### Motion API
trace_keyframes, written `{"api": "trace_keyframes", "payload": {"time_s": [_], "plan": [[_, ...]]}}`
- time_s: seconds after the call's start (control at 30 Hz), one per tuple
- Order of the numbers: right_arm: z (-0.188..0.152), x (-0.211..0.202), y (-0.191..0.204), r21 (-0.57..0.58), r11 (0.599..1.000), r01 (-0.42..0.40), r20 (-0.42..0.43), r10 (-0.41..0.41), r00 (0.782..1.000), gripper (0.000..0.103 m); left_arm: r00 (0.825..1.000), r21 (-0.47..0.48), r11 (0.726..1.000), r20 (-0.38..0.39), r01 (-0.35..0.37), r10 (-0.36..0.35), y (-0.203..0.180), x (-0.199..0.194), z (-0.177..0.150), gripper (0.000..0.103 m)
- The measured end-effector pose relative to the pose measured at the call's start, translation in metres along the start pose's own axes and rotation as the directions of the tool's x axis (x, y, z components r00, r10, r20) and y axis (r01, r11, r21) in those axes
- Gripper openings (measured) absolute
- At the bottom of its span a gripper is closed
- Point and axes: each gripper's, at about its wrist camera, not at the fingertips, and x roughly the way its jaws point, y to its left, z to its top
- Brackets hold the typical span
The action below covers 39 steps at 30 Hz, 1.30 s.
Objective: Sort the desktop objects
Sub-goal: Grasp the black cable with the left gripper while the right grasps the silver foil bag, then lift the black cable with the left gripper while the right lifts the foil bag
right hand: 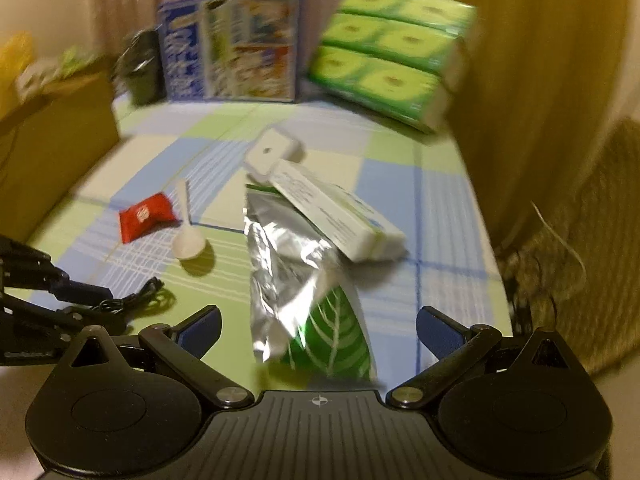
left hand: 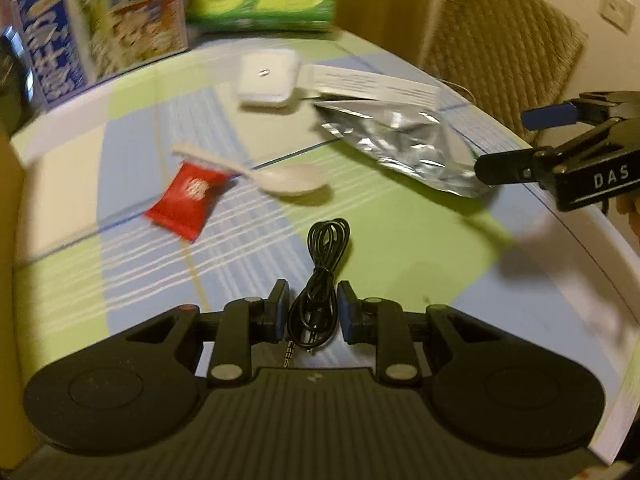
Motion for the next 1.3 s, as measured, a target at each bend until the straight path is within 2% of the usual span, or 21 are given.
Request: {"api": "trace_keyframes", "payload": {"time_s": [0.03,0.1,0.23,0.37,0.43,0.5,0.6,0.63,0.77,0.97,1.1,1.3], "plan": [[0.006,0.008,0.000,-0.025,1.000,-0.012,-0.027,0.011,1.000,0.101,1.000,-0.026,1.000,0.003,0.013,-0.013,0.004,0.000,-0.001,0.023],[0.017,0.026,0.000,-0.062,0.998,-0.030,-0.087,0.024,0.996,0.101,0.999,-0.060,0.997,0.015,0.041,-0.040,0.010,-0.001,0.001,0.044],[0.029,0.058,0.001,-0.137,0.990,-0.043,-0.187,0.017,0.982,0.101,0.998,-0.045,0.997,0.023,0.063,-0.062,0.010,0.002,0.002,0.045],[0.032,0.081,0.009,-0.190,0.980,-0.063,-0.240,0.016,0.971,0.099,0.998,-0.042,0.997,0.028,0.066,-0.065,0.011,0.004,0.003,0.044],[0.034,0.090,0.010,-0.183,0.980,-0.072,-0.260,0.023,0.965,0.088,0.998,-0.029,0.998,0.029,0.062,-0.062,0.009,0.005,0.003,0.043],[0.037,0.091,0.006,-0.125,0.988,-0.090,-0.262,0.055,0.963,0.071,0.998,-0.018,0.998,0.025,0.053,-0.053,0.008,0.006,0.004,0.039],[0.038,0.086,0.008,-0.120,0.991,-0.055,-0.250,0.024,0.968,0.056,0.999,-0.008,0.999,0.022,0.049,-0.049,0.007,0.007,0.005,0.032],[0.036,0.083,0.009,-0.118,0.991,-0.056,-0.249,0.025,0.968,0.055,0.999,-0.003,0.999,0.021,0.045,-0.045,0.007,0.007,0.005,0.032],[0.022,0.066,0.020,-0.053,0.996,-0.071,-0.251,0.056,0.966,0.052,0.999,-0.004,0.999,0.008,0.046,-0.046,0.008,0.005,0.005,0.017],[-0.011,0.022,0.044,0.123,0.987,-0.098,-0.261,0.128,0.957,0.051,0.998,0.004,0.998,-0.033,0.062,-0.062,0.000,-0.006,-0.004,0.016],[-0.032,-0.003,0.055,0.171,0.984,-0.057,-0.246,0.099,0.964,0.051,0.997,0.019,0.998,-0.046,0.067,-0.066,-0.005,-0.016,-0.015,0.016],[-0.047,-0.017,0.059,0.206,0.978,-0.029,-0.183,0.068,0.981,0.052,0.997,0.020,0.997,-0.037,0.071,-0.070,-0.004,-0.017,-0.018,0.018]]}}
